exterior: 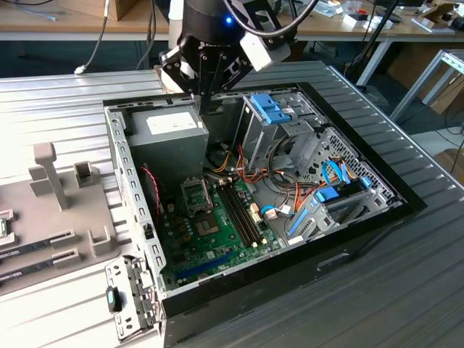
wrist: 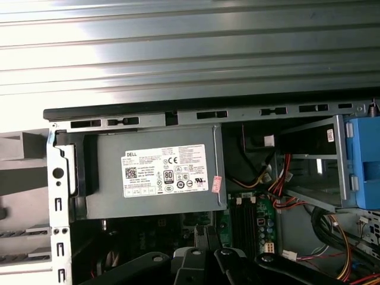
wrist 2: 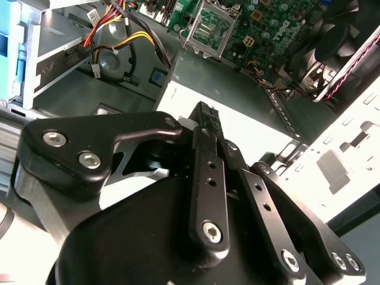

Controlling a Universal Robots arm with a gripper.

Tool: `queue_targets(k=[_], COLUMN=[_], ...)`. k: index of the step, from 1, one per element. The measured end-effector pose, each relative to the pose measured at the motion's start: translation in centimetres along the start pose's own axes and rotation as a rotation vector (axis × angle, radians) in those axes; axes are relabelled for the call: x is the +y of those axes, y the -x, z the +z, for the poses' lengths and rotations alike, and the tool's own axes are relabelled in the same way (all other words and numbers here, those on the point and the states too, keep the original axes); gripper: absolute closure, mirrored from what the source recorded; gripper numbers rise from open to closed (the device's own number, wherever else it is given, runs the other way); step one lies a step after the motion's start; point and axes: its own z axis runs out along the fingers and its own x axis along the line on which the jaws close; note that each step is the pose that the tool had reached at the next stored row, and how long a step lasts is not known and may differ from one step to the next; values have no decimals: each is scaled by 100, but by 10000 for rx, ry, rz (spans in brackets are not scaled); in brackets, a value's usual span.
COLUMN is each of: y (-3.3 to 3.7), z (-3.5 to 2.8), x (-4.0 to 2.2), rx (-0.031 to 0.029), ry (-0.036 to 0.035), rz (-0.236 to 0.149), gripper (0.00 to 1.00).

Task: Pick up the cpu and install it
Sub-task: 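Reach for the cpu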

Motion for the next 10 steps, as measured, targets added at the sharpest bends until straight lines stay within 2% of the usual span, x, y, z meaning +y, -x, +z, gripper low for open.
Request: queue_targets(k=[10], y=[-60], z=[-2], x=[-22], rx=[0], ry=[0], rz=[-4], gripper=[89])
